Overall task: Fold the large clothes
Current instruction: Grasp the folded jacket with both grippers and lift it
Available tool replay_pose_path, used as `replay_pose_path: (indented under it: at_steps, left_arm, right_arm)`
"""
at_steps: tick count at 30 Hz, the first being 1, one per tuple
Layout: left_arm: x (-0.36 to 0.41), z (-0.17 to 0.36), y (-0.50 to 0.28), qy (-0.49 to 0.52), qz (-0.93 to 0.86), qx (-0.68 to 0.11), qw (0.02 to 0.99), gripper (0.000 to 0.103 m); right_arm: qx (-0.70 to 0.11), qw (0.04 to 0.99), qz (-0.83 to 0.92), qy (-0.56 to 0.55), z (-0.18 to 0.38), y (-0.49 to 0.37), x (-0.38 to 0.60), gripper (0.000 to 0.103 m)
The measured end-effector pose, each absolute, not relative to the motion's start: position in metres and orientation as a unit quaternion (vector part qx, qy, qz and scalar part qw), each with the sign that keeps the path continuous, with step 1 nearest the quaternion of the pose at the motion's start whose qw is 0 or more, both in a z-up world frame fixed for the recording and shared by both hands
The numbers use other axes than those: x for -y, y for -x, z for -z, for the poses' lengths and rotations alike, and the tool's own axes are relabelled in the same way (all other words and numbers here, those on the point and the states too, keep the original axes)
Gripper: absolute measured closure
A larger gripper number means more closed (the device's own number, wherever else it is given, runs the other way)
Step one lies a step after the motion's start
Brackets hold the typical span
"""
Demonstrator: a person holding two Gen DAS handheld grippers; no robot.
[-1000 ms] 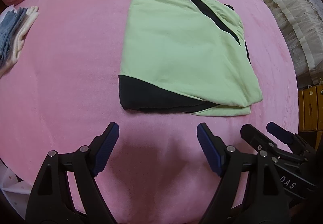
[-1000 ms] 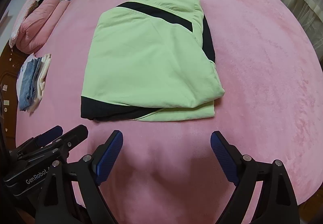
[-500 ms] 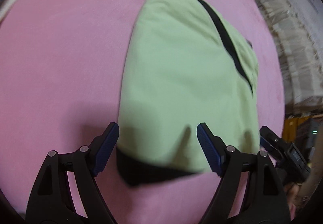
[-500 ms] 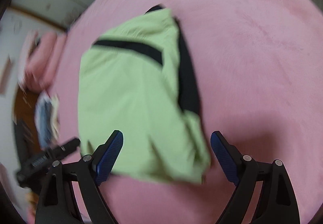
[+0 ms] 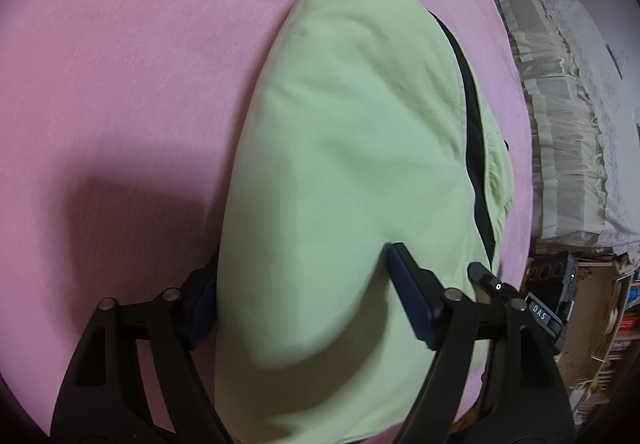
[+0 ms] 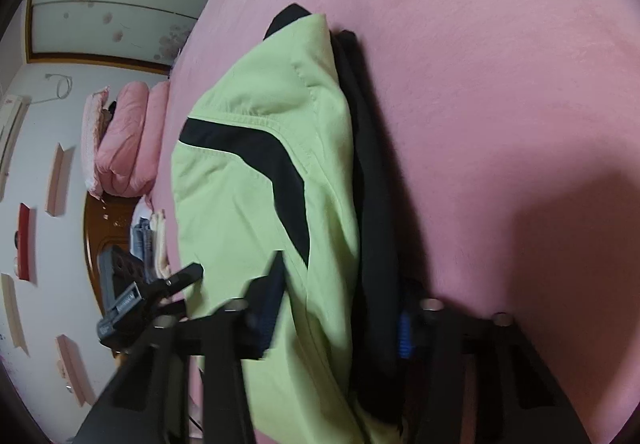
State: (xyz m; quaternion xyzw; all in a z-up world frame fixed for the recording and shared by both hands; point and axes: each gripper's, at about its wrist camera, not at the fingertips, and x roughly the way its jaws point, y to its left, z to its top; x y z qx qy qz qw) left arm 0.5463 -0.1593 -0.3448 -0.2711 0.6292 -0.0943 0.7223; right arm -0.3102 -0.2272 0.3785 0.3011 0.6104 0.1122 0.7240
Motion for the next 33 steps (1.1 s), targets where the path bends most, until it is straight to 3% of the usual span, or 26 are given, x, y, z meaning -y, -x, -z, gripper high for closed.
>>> replay_pose_path:
  at_steps: [3, 5, 11, 17, 21, 33]
  left_arm:
    - [0.162, 0.341, -0.544, 0.269, 0.084, -0.626, 0.727, 0.043]
    - [0.164, 0.335, -0.538, 0.261, 0.082, -0.613, 0.741, 0.056]
    - [0.164, 0.305, -0.519, 0.249, 0.089, -0.578, 0.772, 0.082]
    - [0.163, 0.269, -0.496, 0.212, 0.103, -0.563, 0.792, 0.085]
    - [0.122, 0.24, -0.469, 0.202, 0.103, -0.572, 0.788, 0.085]
    - [-0.13, 0.115, -0.413, 0.159, 0.02, -0.564, 0.81, 0.085]
  right_arm:
    - [-0.601, 0.726, -0.105, -0.317, -0.378, 0.312, 0.226, 0.08]
    - [-0.591, 0.73, -0.099, -0.329, -0.38, 0.317, 0.224, 0.085]
    - [-0.566, 0.751, -0.116, -0.32, -0.408, 0.326, 0.203, 0.092]
    - [-0.556, 0.781, -0.132, -0.25, -0.458, 0.337, 0.147, 0.093]
    - [-0.565, 0.786, -0.127, -0.216, -0.478, 0.354, 0.099, 0.093]
    - [-0.559, 0.768, -0.212, -0.23, -0.493, 0.394, -0.142, 0.093]
